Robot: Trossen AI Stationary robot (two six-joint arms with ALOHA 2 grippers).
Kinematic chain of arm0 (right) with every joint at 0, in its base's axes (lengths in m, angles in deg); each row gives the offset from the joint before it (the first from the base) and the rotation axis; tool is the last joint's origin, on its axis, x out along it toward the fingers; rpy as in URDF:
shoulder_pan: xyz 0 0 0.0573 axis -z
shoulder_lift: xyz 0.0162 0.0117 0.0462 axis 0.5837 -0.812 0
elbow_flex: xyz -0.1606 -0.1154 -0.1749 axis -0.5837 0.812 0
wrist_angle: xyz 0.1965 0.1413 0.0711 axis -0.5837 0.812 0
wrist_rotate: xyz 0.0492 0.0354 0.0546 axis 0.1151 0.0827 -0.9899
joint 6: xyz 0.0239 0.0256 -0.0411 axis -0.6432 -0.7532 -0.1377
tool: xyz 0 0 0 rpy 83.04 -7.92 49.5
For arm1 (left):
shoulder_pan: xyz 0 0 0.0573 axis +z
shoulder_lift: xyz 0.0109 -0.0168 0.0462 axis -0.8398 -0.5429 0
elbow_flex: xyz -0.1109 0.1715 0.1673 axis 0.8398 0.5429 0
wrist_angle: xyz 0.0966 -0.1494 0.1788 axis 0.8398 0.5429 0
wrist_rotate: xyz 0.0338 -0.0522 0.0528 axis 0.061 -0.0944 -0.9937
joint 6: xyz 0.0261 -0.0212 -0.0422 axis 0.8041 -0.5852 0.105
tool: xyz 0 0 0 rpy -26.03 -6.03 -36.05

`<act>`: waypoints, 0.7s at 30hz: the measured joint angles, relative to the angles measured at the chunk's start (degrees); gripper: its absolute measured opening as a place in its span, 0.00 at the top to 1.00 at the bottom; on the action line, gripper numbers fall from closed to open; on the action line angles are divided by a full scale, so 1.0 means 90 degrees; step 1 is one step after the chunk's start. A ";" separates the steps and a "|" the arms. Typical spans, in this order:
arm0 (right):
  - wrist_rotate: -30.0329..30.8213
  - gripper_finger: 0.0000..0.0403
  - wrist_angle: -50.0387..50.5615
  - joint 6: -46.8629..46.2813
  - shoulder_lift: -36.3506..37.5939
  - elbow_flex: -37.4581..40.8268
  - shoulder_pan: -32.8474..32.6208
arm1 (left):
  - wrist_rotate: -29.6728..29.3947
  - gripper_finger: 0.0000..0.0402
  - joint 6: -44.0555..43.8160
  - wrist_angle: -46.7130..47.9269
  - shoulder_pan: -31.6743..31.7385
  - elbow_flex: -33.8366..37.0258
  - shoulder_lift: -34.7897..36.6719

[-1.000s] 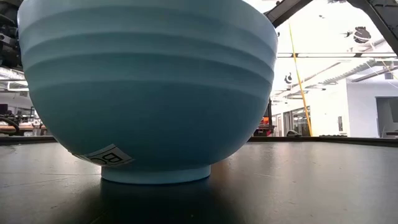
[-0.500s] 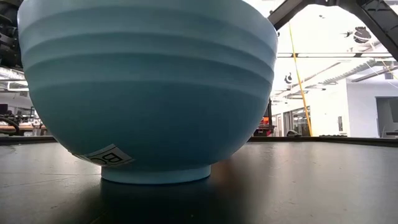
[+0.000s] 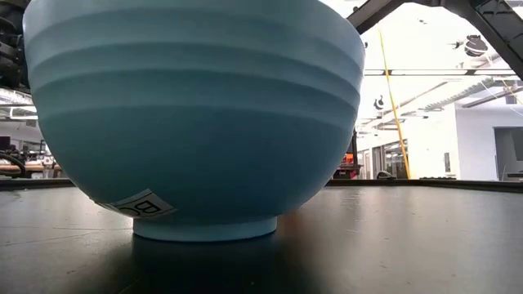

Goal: Nest bowls inside each other
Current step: Stack the orange bowl on the pink bowl

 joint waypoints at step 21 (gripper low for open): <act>0.0424 1.00 -0.0339 -0.0403 0.1555 -0.0421 -0.0587 | -0.0170 0.60 -0.0023 -0.0001 -0.0487 -0.0001 0.0000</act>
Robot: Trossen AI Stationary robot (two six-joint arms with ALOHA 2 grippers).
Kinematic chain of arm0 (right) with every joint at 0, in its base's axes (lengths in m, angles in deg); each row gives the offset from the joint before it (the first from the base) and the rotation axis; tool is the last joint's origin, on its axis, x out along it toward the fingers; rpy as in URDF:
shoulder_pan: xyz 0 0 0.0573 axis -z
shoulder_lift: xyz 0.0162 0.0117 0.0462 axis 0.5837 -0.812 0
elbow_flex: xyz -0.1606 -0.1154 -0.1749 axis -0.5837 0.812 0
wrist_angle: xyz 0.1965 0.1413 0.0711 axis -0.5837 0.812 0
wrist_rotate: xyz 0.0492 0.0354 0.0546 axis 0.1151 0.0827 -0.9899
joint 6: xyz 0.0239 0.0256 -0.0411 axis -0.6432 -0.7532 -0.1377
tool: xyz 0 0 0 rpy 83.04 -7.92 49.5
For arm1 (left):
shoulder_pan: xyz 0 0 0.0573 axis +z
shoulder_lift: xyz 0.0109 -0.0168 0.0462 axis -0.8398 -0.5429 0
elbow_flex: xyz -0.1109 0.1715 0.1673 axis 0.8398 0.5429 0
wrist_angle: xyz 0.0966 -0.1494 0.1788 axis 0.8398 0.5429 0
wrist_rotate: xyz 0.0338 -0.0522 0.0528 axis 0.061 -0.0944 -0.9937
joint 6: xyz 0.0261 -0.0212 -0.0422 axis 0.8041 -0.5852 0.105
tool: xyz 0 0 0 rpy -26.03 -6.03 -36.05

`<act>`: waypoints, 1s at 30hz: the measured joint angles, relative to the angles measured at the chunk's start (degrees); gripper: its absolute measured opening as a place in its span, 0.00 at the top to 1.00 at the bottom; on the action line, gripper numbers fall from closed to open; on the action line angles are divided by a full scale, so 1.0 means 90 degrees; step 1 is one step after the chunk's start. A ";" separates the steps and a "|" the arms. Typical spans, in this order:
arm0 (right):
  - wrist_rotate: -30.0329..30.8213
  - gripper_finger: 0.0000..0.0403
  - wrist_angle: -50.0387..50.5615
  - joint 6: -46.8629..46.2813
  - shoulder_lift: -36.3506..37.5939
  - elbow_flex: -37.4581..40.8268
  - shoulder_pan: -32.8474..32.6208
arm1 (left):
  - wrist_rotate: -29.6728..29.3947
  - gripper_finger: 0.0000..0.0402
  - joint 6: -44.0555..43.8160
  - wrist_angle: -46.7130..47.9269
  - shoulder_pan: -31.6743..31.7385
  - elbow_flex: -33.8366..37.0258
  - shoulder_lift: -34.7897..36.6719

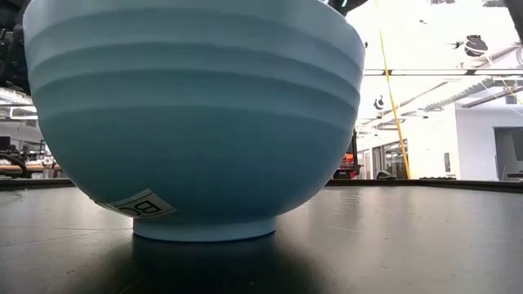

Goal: Nest bowls inside each other
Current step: Stack the orange bowl on the pink bowl

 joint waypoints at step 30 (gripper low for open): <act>0.0999 1.00 0.2581 -0.0939 -0.1205 -0.2113 -0.2903 | 0.0005 0.60 -0.0008 0.0162 0.0005 -0.0002 -0.0005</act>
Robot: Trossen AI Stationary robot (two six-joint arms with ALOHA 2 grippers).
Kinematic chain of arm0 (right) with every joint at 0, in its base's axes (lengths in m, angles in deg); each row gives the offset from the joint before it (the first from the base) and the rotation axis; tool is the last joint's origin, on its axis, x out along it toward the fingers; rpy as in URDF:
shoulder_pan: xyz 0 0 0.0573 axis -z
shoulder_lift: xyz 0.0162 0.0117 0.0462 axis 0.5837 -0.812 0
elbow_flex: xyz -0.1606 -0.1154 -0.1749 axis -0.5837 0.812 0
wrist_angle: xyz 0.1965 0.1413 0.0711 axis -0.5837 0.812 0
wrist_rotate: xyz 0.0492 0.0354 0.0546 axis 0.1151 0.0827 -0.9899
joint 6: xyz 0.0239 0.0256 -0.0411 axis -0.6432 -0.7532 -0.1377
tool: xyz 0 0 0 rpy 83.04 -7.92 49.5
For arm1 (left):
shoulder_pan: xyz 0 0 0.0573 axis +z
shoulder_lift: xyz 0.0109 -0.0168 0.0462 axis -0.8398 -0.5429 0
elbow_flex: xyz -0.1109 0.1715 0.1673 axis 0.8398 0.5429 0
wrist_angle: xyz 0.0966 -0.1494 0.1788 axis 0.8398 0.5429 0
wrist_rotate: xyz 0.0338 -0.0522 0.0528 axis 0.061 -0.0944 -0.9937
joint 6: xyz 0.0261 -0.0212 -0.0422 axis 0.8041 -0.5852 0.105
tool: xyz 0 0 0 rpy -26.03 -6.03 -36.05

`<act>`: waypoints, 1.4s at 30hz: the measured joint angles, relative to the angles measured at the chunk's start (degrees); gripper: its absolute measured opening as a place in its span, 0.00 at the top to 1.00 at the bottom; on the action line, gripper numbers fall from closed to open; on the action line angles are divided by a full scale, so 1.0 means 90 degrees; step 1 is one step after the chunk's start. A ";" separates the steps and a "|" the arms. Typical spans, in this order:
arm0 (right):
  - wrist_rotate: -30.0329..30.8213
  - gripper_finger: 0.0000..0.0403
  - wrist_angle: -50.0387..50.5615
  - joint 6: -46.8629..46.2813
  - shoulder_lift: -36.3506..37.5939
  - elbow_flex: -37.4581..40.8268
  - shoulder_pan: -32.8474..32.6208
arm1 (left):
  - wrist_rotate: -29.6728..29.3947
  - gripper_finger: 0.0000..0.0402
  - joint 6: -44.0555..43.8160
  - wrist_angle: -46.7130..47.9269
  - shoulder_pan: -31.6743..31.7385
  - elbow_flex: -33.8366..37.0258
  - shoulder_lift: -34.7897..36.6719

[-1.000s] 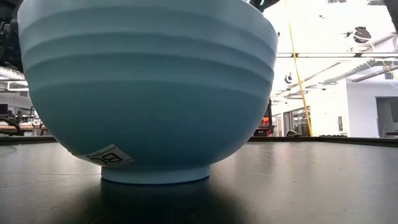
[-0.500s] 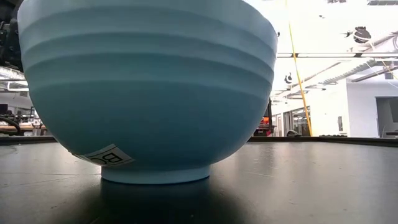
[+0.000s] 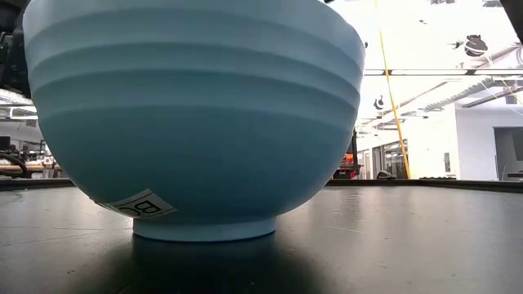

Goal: Nest bowls inside each other
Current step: Stack the orange bowl on the pink bowl

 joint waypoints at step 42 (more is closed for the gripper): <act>0.0417 1.00 -0.0710 -0.0367 -0.0249 0.0864 -0.0508 | 0.0004 0.60 0.0055 0.0033 -0.0262 0.0000 0.0000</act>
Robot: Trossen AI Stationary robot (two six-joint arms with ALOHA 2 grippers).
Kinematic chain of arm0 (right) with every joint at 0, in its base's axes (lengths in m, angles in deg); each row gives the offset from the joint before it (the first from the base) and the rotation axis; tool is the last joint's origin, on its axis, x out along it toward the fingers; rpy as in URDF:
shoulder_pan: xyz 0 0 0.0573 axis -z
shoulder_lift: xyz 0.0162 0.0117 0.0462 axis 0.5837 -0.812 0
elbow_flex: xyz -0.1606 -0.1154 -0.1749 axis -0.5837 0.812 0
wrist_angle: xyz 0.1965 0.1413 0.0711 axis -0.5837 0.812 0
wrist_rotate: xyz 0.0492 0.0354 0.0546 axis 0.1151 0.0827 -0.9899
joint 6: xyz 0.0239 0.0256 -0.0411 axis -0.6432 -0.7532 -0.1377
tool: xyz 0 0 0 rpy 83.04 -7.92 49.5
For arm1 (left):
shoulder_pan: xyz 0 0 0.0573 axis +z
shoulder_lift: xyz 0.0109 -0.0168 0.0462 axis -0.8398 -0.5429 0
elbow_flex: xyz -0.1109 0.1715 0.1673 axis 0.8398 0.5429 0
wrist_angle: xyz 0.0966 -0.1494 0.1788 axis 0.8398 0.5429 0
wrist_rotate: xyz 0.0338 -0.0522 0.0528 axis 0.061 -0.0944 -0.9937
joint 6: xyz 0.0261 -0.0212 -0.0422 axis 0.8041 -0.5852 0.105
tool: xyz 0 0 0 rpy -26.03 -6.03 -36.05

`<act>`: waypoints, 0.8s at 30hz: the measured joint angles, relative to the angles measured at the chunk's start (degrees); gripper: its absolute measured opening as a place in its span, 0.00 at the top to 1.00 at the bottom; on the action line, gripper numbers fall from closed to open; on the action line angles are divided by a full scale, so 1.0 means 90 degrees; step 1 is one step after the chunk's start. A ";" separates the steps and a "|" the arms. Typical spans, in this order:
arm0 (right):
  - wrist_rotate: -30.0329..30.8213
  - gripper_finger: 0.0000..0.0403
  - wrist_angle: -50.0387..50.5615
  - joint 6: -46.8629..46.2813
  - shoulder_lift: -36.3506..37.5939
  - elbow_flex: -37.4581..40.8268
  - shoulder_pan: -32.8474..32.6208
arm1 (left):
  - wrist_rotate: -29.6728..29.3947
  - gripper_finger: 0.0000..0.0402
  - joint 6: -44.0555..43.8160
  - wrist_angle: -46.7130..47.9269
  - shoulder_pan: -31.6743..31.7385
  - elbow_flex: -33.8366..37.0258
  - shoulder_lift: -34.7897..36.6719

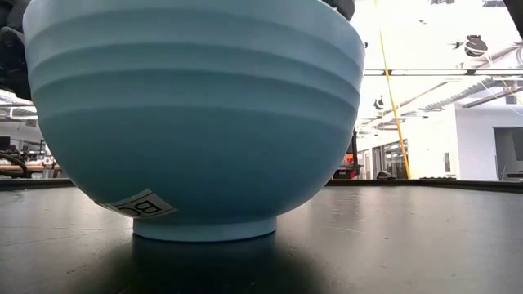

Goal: Nest bowls inside each other
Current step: Stack the orange bowl on the pink bowl

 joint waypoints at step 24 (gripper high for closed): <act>0.1106 1.00 -0.0327 0.0696 -0.0012 -0.0088 0.0359 | -0.0009 0.60 0.0050 0.0029 0.0004 0.0000 0.0000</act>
